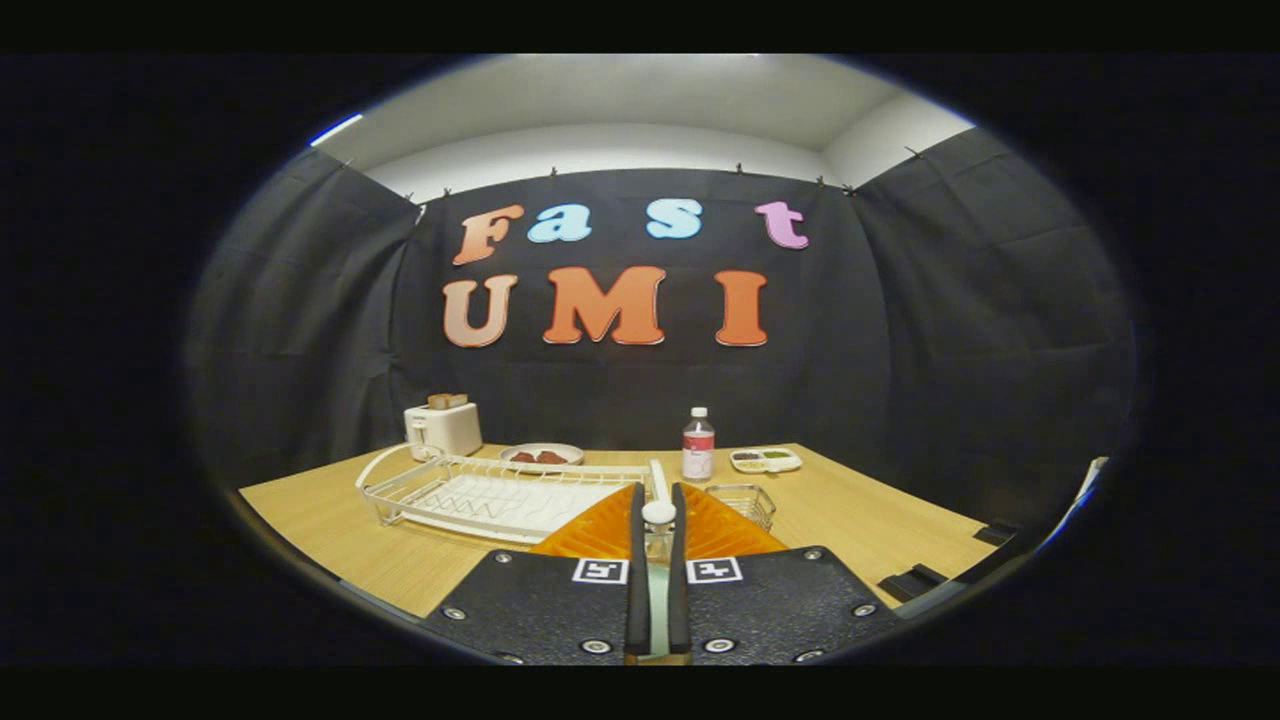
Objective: Take the plate from the dish rack, then take the spoon from the basket and place it into the plate.
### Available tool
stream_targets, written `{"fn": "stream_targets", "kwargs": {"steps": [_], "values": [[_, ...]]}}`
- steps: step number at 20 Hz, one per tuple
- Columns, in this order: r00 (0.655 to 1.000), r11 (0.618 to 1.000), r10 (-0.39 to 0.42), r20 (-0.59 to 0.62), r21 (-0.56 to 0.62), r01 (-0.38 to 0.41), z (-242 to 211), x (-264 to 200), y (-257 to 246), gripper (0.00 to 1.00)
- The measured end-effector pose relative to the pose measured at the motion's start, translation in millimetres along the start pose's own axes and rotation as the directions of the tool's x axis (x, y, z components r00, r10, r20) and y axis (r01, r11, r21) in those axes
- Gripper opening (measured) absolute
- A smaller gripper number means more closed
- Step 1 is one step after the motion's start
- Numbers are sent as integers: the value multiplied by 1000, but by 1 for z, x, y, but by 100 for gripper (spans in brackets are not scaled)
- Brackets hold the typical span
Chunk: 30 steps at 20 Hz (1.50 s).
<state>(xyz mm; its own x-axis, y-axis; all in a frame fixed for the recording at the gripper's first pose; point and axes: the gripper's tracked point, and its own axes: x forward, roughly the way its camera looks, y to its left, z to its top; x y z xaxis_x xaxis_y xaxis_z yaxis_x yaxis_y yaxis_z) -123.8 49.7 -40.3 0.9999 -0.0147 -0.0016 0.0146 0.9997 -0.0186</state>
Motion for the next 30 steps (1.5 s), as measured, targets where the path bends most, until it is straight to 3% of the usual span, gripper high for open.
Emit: {"fn": "stream_targets", "kwargs": {"steps": [15, 24, 25, 28, 29, 30], "values": [[988, 995, 85, -130, -31, -90, -69, -5, 39, 8], [972, 995, 82, -220, -39, -93, -91, 0, 36, 19], [971, 996, 77, -227, -34, -87, -91, 1, 34, 22], [970, 999, 49, -240, -9, -53, -87, 5, 21, 51], [970, 999, 35, -239, -6, -38, -84, 6, 16, 67], [971, 1000, 20, -240, -12, -23, -81, 8, 10, 73]]}}
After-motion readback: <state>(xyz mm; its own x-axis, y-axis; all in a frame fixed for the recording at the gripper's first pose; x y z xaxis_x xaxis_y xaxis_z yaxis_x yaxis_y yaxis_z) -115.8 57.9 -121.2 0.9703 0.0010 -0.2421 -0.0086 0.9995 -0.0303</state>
